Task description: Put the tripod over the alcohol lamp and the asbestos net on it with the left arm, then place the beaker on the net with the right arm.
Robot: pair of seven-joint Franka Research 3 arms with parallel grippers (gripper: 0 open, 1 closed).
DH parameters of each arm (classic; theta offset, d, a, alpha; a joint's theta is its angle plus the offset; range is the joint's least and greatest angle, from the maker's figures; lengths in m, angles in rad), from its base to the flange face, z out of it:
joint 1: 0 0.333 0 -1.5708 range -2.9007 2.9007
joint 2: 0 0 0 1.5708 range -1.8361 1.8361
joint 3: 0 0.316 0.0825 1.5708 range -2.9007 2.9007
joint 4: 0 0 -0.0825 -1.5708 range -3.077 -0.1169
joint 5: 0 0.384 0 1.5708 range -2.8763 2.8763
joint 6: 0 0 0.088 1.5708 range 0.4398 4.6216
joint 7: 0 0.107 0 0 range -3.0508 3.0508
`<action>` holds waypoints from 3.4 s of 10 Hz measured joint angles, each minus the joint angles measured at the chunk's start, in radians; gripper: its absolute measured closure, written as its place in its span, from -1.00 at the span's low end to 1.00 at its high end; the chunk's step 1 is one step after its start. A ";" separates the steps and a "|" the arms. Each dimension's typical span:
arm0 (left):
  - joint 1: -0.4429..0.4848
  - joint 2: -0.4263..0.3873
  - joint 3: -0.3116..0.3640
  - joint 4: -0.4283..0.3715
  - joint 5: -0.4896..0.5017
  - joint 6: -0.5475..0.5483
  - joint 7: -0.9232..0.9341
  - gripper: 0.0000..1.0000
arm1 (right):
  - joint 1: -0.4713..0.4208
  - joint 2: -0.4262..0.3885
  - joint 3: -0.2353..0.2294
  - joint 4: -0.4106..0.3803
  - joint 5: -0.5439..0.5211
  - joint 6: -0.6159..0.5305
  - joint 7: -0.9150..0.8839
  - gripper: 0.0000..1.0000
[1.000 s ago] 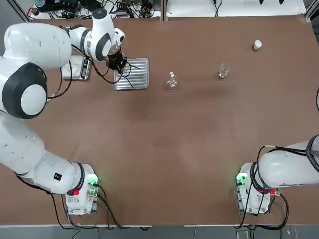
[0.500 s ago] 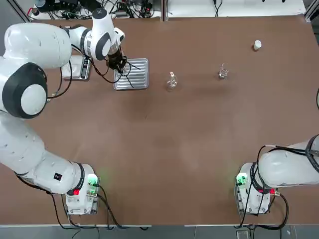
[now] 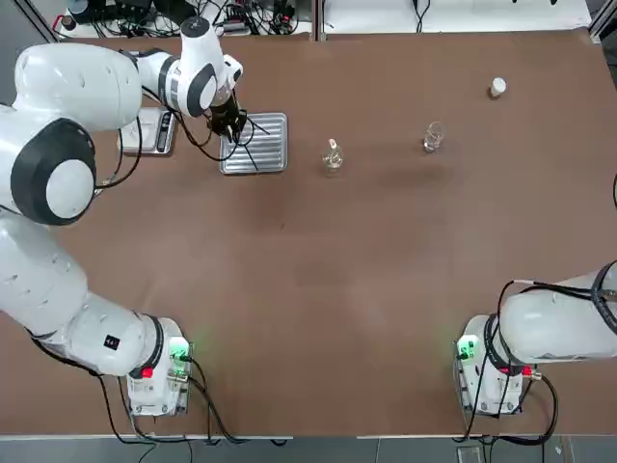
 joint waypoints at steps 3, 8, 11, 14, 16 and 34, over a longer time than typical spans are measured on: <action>0.000 0.010 0.000 0.008 0.000 0.000 -0.011 0.76 | 0.001 0.000 0.003 -0.001 0.002 0.000 0.000 -1.00; 0.002 0.008 -0.003 0.103 0.000 -0.127 -0.014 0.84 | 0.004 0.002 0.006 -0.002 0.008 -0.001 0.000 -1.00; -0.017 0.010 -0.039 0.298 0.000 -0.339 -0.130 0.84 | 0.004 0.003 0.006 -0.002 0.011 -0.001 0.000 -1.00; -0.114 0.126 -0.044 0.500 0.000 -0.439 -0.298 0.84 | 0.004 0.003 0.007 -0.003 0.012 -0.002 0.000 -1.00; -0.177 0.248 -0.043 0.638 0.000 -0.455 -0.402 0.84 | 0.005 0.004 0.007 -0.003 0.012 -0.003 0.000 -1.00; -0.396 0.472 -0.041 0.853 0.000 -0.481 -0.692 0.84 | 0.001 0.004 0.002 -0.003 0.038 -0.002 -0.001 -1.00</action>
